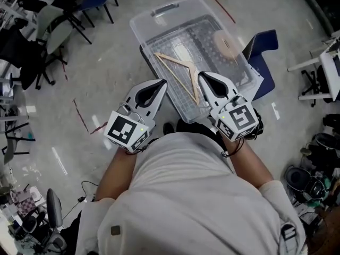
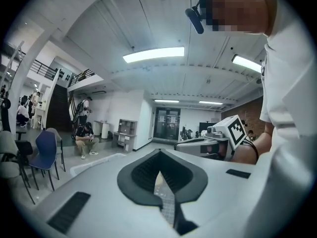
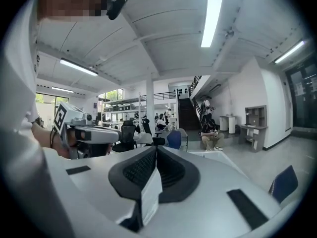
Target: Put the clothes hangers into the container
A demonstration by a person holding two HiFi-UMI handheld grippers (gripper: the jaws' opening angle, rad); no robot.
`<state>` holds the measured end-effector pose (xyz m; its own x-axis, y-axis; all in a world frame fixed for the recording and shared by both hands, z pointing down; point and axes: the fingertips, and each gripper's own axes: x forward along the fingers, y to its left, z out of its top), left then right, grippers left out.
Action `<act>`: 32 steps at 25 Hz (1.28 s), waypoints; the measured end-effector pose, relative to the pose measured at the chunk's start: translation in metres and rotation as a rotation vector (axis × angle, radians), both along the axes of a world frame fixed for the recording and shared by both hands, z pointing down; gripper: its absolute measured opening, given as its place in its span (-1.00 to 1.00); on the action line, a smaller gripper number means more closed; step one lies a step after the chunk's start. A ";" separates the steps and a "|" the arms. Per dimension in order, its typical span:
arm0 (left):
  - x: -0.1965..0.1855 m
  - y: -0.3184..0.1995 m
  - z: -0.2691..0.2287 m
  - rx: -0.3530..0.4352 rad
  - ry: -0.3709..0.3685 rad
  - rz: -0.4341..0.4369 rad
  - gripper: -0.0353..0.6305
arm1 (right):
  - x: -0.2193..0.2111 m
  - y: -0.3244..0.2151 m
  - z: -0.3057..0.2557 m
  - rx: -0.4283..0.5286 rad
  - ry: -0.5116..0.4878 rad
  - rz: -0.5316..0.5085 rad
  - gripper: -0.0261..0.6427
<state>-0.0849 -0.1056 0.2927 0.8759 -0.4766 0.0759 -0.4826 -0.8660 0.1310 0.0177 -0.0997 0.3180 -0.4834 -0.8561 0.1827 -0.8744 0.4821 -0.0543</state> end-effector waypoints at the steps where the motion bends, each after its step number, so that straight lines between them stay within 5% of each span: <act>1: 0.000 0.002 -0.003 0.003 0.002 0.008 -0.85 | -0.001 0.005 -0.004 0.007 0.005 0.000 -0.85; 15: 0.020 0.026 -0.012 0.019 0.012 0.049 -0.85 | 0.015 0.046 -0.020 0.063 0.025 -0.016 -0.86; 32: 0.119 0.093 -0.015 0.022 -0.023 -0.109 -0.85 | 0.121 0.105 -0.022 0.074 -0.016 -0.165 -0.86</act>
<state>0.0338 -0.0131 0.2778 0.8170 -0.5705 0.0838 -0.5766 -0.8109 0.0998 0.1385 0.0051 0.2958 -0.6206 -0.7760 0.1131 -0.7826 0.6220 -0.0265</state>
